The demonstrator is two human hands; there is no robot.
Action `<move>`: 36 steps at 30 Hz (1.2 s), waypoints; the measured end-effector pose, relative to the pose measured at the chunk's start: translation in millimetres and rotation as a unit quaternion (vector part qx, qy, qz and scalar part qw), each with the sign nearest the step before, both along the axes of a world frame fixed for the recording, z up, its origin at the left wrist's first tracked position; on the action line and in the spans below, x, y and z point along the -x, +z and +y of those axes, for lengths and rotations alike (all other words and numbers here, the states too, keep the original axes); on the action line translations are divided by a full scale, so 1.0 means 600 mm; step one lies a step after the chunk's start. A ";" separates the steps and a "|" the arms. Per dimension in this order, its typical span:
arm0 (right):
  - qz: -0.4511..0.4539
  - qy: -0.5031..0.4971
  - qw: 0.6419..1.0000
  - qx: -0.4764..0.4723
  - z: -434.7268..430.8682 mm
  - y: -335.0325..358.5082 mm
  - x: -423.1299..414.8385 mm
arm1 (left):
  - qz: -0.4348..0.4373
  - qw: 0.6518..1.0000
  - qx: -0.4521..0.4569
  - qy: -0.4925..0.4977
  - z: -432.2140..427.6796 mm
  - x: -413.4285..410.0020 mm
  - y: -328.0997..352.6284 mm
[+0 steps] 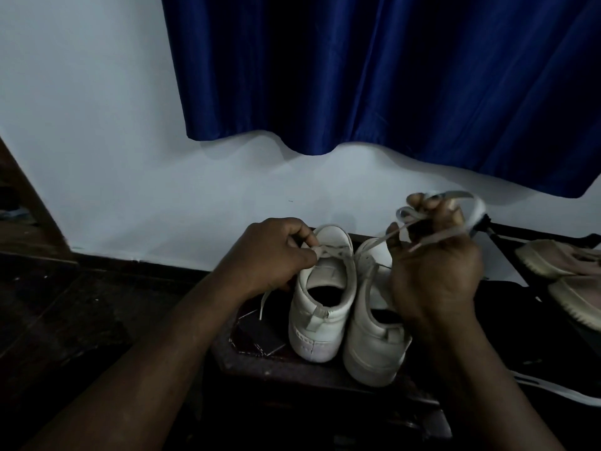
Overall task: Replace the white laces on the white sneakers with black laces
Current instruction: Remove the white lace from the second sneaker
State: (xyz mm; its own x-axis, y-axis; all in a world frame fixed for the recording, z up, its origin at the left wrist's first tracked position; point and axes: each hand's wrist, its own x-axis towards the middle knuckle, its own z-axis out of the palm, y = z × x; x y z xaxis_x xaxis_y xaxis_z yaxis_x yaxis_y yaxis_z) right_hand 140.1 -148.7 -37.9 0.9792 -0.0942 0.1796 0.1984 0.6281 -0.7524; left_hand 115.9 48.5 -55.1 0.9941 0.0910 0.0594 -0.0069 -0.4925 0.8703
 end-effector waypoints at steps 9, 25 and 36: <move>-0.027 -0.003 0.964 0.264 0.010 0.004 0.006 | -0.077 0.977 -0.193 -0.039 -0.023 0.005 -0.016; -0.066 -0.036 0.980 0.183 0.010 0.016 0.001 | -0.049 0.929 -0.365 0.025 -0.017 0.027 0.010; -0.251 -0.144 0.735 0.614 0.017 -0.007 0.022 | -0.111 0.943 -0.315 0.009 0.006 0.016 -0.002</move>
